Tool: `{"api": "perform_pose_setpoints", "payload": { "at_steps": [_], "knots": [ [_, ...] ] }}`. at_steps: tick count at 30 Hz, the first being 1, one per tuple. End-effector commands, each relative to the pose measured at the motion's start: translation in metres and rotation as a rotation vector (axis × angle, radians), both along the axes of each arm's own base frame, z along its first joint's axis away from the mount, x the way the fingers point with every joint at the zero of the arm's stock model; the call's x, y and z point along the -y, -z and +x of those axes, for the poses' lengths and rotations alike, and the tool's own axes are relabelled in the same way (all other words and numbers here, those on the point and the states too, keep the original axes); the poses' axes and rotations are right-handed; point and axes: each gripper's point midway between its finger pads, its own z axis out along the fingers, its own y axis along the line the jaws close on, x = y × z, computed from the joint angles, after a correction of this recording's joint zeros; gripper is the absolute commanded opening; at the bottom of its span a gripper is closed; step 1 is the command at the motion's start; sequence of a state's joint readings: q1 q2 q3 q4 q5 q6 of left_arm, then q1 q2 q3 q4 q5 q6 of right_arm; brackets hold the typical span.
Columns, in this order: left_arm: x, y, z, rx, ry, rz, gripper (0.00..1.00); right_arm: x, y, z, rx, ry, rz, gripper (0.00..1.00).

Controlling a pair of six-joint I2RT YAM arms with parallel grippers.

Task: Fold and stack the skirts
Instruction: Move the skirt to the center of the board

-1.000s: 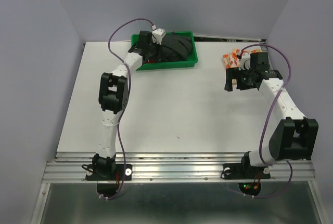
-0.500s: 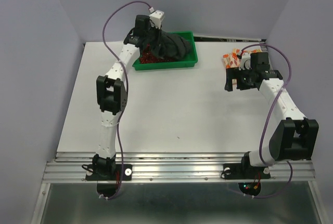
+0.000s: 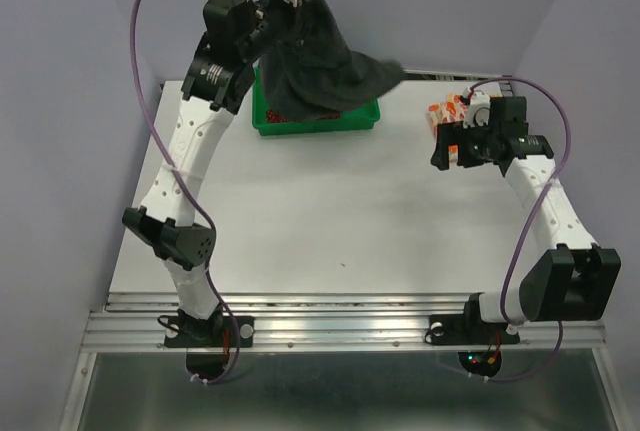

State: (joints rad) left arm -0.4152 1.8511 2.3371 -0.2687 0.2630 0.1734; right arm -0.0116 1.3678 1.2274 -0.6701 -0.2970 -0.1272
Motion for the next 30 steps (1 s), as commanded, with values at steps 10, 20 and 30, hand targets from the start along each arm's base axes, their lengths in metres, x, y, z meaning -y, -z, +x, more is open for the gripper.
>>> {"api": "perform_pose_setpoints", "payload": {
  "at_steps": [10,20,30],
  "knots": [
    [0.052,0.195,-0.099,-0.361,0.130,0.364,0.00,-0.024,-0.045,0.008,0.116,-0.117,0.094,1.00],
    [0.041,0.356,-0.171,-0.605,0.284,0.502,0.00,-0.035,-0.018,-0.014,0.031,-0.170,0.141,1.00],
    [0.046,0.385,-0.239,-0.578,0.489,0.598,0.10,-0.057,0.020,-0.046,-0.125,-0.240,0.276,1.00]
  ]
}}
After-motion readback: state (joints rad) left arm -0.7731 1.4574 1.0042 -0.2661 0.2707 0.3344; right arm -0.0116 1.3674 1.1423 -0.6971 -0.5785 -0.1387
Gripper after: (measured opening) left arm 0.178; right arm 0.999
